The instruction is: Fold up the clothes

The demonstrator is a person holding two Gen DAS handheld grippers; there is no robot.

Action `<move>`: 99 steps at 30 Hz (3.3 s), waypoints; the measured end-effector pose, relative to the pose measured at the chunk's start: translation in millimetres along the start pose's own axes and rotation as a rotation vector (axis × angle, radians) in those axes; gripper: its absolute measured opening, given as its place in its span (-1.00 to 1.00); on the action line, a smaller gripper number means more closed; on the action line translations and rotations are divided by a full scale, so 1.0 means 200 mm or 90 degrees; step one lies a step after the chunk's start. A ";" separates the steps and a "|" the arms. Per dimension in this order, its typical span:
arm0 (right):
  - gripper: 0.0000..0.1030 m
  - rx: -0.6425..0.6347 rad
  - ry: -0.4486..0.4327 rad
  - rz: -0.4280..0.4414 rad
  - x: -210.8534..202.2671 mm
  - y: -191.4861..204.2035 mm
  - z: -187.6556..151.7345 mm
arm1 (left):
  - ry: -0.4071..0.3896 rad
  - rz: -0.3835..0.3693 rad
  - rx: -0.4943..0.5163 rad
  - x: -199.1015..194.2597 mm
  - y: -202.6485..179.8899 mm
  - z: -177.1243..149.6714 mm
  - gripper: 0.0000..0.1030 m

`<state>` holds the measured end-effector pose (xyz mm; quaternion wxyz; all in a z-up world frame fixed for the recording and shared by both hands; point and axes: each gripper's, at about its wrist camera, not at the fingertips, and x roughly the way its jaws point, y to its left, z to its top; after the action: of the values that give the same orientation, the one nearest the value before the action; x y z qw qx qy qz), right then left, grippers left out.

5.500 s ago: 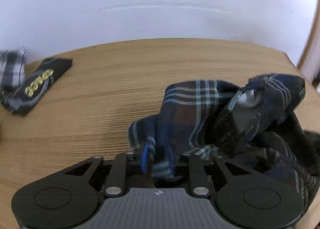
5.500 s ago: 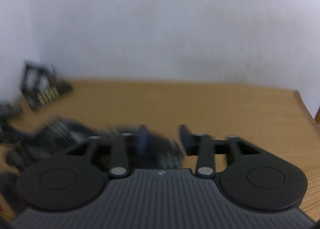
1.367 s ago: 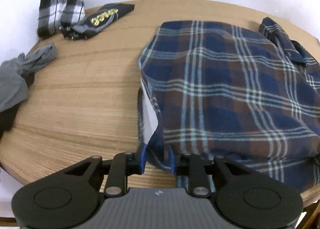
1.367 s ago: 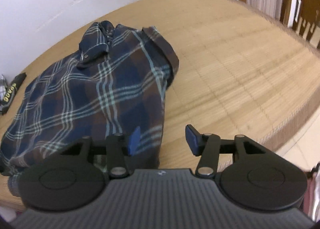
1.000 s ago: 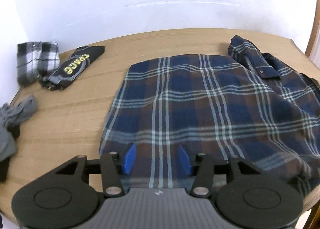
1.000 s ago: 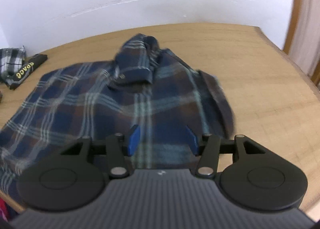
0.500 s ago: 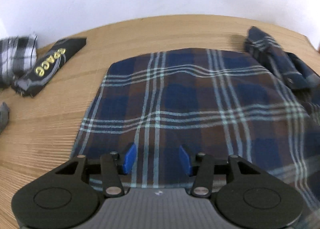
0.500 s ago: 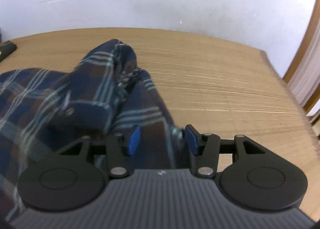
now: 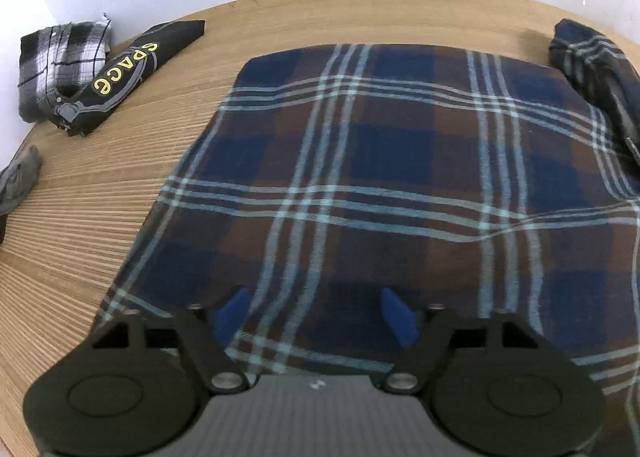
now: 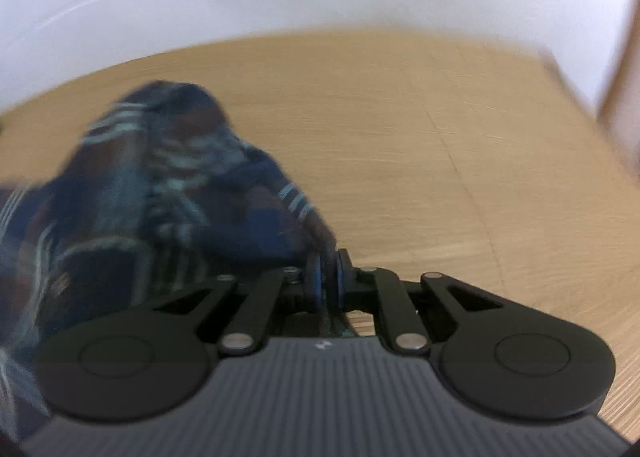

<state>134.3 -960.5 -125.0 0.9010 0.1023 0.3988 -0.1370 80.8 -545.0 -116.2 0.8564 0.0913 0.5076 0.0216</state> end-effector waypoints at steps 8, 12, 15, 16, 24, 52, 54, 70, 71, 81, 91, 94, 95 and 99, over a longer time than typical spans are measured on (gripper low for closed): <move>-0.48 -0.016 -0.056 -0.003 -0.19 0.01 0.00 | 0.000 -0.015 0.006 -0.01 0.01 0.02 0.48; -0.14 0.030 -0.106 0.008 -0.57 -0.09 -0.12 | -0.017 -0.062 0.028 -0.12 0.03 -0.03 0.37; 0.14 0.030 -0.113 -0.002 -0.85 -0.11 -0.32 | -0.047 -0.103 0.074 -0.25 0.03 -0.12 0.37; 0.18 0.031 -0.107 -0.009 -0.93 -0.10 -0.42 | -0.060 -0.117 0.091 -0.30 0.03 -0.16 0.38; 0.22 0.117 -0.009 -0.037 -1.34 0.12 -1.18 | -0.095 -0.203 0.227 -0.56 0.15 -0.55 0.40; 0.22 0.203 0.038 0.129 -1.51 0.72 -1.61 | -0.016 -0.540 0.220 -0.85 0.42 -0.96 -0.68; 0.26 0.302 0.046 0.135 -1.50 0.65 -1.65 | -0.022 -0.583 0.222 -0.95 0.42 -0.96 -0.72; 0.33 0.419 0.091 0.172 -1.39 0.66 -1.78 | -0.129 -0.653 0.278 -1.35 0.36 -1.00 -0.83; 0.37 0.415 0.094 0.169 -1.38 0.66 -1.77 | -0.126 -0.633 0.273 -1.32 0.37 -0.99 -0.83; 0.43 0.255 0.016 0.074 -1.47 0.87 -1.68 | -0.100 -0.430 0.219 -0.98 0.45 -0.93 -0.71; -0.81 0.139 -0.041 0.072 -1.46 0.93 -1.63 | -0.069 -0.262 0.188 -0.58 0.53 -0.90 -0.60; -0.82 0.196 -0.099 0.089 -1.61 0.83 -1.59 | -0.071 -0.249 0.153 -0.53 0.58 -0.87 -0.40; -0.82 0.209 -0.120 0.085 -1.68 0.79 -1.57 | -0.069 -0.246 0.145 -0.51 0.60 -0.87 -0.36; -0.83 0.219 -0.182 0.060 -1.91 0.67 -1.52 | -0.054 -0.271 0.125 -0.46 0.63 -0.86 -0.28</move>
<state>-276.8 -682.7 -30.8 0.9230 0.2527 0.2327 -0.1736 -107.8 -410.3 -94.8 0.8492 0.0659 0.4790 -0.2124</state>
